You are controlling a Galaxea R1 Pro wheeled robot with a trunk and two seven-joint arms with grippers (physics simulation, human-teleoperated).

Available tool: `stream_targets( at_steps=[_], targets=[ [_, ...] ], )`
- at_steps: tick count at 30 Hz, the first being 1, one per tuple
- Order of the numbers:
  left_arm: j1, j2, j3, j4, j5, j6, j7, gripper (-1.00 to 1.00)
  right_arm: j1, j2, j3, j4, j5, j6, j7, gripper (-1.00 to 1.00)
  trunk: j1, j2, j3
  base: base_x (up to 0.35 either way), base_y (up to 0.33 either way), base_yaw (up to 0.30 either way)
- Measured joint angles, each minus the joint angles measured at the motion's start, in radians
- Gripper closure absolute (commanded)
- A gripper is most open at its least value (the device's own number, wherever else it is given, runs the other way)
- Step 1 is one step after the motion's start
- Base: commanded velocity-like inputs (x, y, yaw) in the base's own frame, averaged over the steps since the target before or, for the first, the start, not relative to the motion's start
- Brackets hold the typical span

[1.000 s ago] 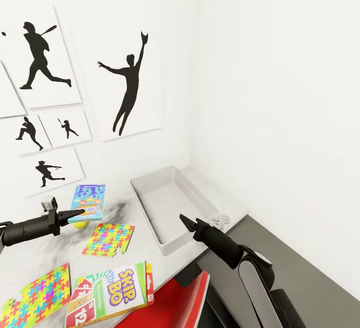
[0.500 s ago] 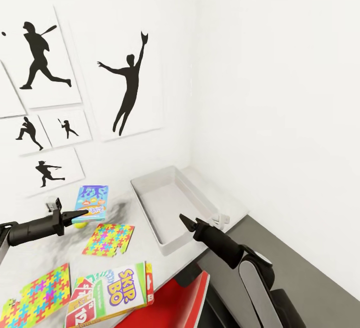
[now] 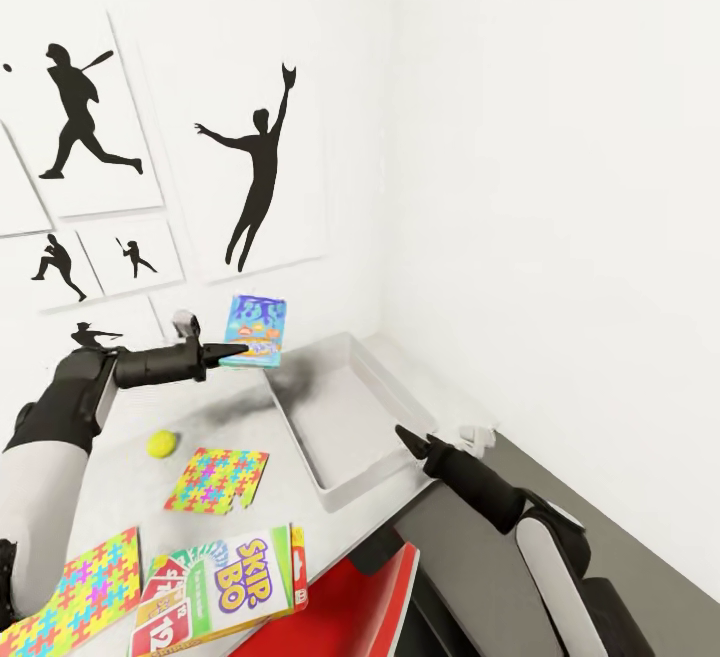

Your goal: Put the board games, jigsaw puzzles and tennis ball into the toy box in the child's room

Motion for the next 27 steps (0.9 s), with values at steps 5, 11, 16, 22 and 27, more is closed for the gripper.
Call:
stream_targets(
  at_steps=[5, 11, 16, 22, 27],
  targets=[
    [-0.07, -0.127, -0.008, 0.001, -0.128, 0.0, 0.086, 1.0, 0.001, -0.014, -0.04, 0.0, -0.002, 0.001, 0.03, -1.0, 0.0, 0.0, 0.0, 0.0, 0.0, 0.0],
    [-0.105, -0.251, -0.019, 0.001, -0.184, -0.002, 0.28, 1.0, 0.002, -0.016, -0.055, 0.0, -0.001, 0.015, 0.053, -1.0, 0.0, 0.0, 0.0, 0.0, 0.0, 0.0],
    [-0.112, -0.275, -0.154, 0.032, -0.19, -0.007, 0.362, 1.0, 0.002, -0.016, -0.056, 0.0, 0.0, 0.018, 0.054, -1.0, 0.0, 0.0, 0.0, 0.0, 0.0, 0.0],
    [-0.113, -0.277, -0.278, 0.069, -0.19, -0.051, 0.378, 1.0, 0.002, -0.016, -0.056, 0.0, -0.001, 0.018, 0.055, -1.0, 0.0, 0.0, 0.0, 0.0, 0.0, 0.0],
    [-0.113, -0.276, -0.288, 0.11, -0.204, -0.123, 0.428, 1.0, 0.002, -0.016, -0.056, 0.0, -0.001, 0.019, 0.055, -1.0, 0.0, 0.0, 0.0, 0.0, 0.0, 0.0]
  ],
)
